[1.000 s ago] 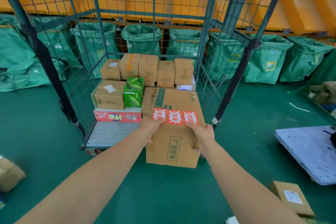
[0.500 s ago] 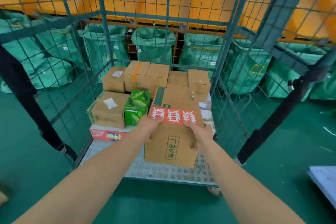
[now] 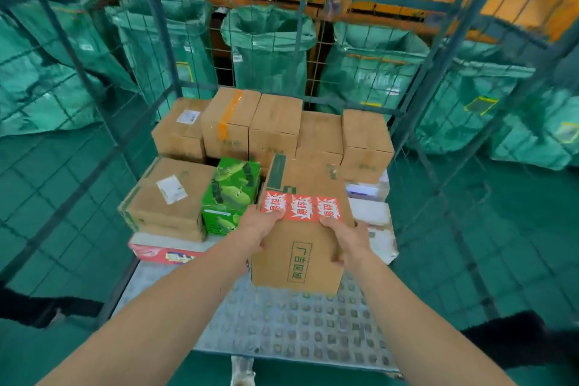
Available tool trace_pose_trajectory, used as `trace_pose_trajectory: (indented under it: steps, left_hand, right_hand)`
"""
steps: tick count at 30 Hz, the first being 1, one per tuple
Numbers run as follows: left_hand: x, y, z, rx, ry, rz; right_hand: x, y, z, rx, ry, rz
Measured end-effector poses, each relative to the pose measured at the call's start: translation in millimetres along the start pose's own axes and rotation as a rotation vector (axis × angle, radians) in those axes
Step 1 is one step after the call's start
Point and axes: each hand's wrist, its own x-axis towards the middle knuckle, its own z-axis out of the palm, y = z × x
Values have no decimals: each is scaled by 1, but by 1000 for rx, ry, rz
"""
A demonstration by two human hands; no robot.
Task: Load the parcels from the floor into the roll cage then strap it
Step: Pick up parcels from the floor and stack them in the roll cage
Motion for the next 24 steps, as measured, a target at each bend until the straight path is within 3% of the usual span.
trace_pose_trajectory:
  steps: [10, 15, 24]
  left_hand:
    - [203, 24, 3, 129, 11, -100]
    - [268, 13, 8, 275, 87, -78]
    - [346, -17, 13, 392, 186, -218]
  right_hand:
    - [188, -2, 92, -265, 109, 37]
    - [248, 17, 115, -418, 74, 114]
    - [300, 25, 146, -763, 16, 154]
